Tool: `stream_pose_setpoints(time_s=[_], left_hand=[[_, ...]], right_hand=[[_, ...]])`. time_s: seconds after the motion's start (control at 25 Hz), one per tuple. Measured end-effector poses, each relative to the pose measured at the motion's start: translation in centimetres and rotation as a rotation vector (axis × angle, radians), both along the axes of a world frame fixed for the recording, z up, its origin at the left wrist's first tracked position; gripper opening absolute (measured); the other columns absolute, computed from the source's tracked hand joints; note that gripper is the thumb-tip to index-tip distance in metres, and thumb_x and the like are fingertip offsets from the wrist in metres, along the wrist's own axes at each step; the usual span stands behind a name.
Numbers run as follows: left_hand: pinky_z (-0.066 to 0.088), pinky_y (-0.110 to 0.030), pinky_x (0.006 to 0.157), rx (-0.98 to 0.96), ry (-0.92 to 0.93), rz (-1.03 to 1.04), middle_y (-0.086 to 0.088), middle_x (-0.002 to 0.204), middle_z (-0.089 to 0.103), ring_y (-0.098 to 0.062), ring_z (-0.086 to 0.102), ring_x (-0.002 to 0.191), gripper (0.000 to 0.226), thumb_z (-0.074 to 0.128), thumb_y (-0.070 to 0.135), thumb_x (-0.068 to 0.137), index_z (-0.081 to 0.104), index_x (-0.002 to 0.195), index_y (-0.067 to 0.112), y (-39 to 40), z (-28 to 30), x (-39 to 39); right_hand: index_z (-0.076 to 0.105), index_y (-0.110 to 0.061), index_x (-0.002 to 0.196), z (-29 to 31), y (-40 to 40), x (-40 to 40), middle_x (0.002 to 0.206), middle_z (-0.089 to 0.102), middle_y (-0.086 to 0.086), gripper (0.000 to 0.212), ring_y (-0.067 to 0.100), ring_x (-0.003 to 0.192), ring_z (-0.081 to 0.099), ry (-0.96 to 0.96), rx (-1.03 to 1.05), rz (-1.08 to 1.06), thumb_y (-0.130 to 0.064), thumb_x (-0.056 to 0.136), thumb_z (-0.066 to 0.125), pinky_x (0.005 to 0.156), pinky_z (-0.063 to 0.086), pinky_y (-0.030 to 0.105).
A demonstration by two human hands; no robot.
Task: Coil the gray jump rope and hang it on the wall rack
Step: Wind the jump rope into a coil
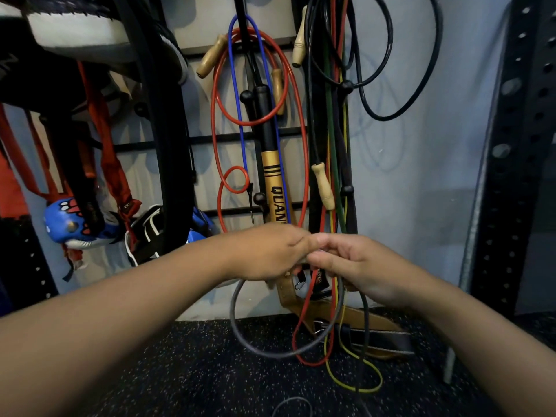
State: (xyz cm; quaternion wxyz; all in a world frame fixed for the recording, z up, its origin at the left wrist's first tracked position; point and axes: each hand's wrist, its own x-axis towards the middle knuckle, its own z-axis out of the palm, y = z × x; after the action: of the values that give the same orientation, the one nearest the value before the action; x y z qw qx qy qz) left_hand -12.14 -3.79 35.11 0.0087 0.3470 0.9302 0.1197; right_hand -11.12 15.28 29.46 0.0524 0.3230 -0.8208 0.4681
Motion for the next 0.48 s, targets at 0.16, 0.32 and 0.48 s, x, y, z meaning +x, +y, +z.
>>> stream_pose_setpoints(time_s=[0.16,0.32,0.48], left_hand=[[0.046,-0.025,0.072,-0.064,-0.020,0.002,0.004,0.081,0.064,-0.009,0.055,0.073,0.056,0.024,0.052,0.107,0.066,0.090,0.018,0.0,-0.6,-0.2],[0.038,-0.026,0.058,0.499,-0.232,0.050,0.008,0.068,0.045,-0.008,0.042,0.057,0.051,0.028,0.057,0.104,0.052,0.076,0.022,-1.9,-1.0,-1.2],[0.031,-0.024,0.052,1.313,-0.584,0.058,0.006,0.065,0.038,-0.009,0.032,0.053,0.050,0.044,0.066,0.092,0.049,0.077,0.019,-3.0,-1.1,-1.7]], right_hand=[[0.075,-0.018,0.088,-0.5,0.4,0.1,0.067,0.069,-0.012,0.031,0.005,0.064,0.064,0.035,-0.010,-0.124,-0.048,0.086,0.070,0.068,0.053,0.023],[0.065,-0.020,0.071,-1.2,2.1,0.4,0.052,0.049,-0.003,0.044,0.017,0.046,0.047,-0.068,-0.227,-0.220,-0.061,0.085,0.060,0.055,0.051,0.039],[0.068,-0.011,0.085,-3.6,2.7,0.3,0.061,0.048,0.001,0.053,0.020,0.053,0.055,-0.290,-0.425,-0.203,-0.062,0.088,0.054,0.080,0.058,0.060]])
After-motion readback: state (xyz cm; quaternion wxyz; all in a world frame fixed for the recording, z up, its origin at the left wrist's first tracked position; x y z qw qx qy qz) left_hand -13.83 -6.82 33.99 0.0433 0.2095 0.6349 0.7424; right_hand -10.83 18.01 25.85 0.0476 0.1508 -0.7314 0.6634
